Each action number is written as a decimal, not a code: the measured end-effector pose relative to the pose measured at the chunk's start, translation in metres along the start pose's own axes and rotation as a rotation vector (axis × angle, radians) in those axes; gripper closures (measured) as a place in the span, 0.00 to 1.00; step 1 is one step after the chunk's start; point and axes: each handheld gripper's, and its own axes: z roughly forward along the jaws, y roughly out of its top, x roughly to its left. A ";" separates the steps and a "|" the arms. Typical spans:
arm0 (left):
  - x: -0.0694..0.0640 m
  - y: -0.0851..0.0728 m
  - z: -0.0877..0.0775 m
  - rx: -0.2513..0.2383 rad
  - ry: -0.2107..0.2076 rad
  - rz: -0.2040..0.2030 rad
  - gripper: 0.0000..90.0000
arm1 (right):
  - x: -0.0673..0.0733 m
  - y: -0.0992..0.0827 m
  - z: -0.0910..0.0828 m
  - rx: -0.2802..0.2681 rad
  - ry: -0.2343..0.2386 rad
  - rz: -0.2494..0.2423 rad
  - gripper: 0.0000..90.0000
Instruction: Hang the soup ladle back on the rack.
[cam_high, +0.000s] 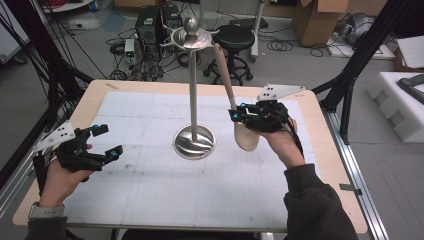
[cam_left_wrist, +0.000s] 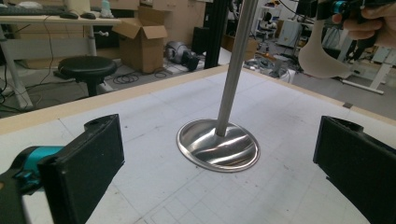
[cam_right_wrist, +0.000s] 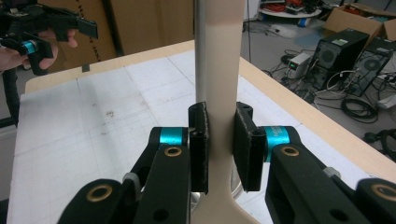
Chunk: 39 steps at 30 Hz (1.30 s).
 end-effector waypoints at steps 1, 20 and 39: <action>0.000 0.000 0.000 0.001 0.001 0.000 0.02 | 0.001 0.000 0.002 0.002 0.006 0.007 0.87; -0.001 0.000 -0.001 -0.001 0.002 0.001 0.02 | 0.003 0.001 0.022 -0.008 0.000 0.005 0.86; -0.001 0.002 -0.005 -0.020 0.003 0.003 0.02 | 0.012 -0.012 -0.006 -0.087 -0.003 0.001 0.29</action>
